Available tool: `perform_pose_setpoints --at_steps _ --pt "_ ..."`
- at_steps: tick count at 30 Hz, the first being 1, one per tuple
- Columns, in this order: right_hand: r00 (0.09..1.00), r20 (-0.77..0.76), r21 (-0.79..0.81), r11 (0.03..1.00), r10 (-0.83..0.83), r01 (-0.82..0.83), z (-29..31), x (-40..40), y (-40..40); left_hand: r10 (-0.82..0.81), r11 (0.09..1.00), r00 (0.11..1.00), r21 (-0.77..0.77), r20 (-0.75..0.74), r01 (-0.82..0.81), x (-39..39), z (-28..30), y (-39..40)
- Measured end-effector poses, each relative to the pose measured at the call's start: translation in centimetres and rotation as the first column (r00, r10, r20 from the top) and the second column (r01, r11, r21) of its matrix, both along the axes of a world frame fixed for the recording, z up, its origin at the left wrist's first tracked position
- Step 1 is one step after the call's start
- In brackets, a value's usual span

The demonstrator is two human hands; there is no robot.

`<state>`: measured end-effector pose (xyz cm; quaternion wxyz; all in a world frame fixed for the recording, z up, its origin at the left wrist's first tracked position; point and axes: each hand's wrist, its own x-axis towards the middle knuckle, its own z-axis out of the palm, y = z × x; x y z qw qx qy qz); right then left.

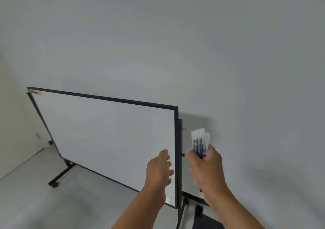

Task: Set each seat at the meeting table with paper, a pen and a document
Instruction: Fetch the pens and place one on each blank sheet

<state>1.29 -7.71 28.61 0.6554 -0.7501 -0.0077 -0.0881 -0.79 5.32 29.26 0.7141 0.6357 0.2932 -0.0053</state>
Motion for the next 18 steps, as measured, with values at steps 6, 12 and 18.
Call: perform_pose_setpoints --at_steps 6,12,18 --pt "0.96 0.056 0.021 0.961 0.275 -0.276 1.8 -3.7 7.9 0.286 0.958 0.957 -0.002 0.048 -0.286 -7.4 1.8 7.0" --pt "0.885 0.073 0.012 0.887 0.46 -0.462 1.1 -6.9 16.4 0.469 0.883 0.882 0.003 0.049 -0.469 -13.7 1.8 13.8" --pt "0.791 0.063 -0.039 0.794 0.608 -0.607 0.7 -10.6 27.6 0.636 0.771 0.771 0.009 0.039 -0.637 -19.4 1.8 23.0"
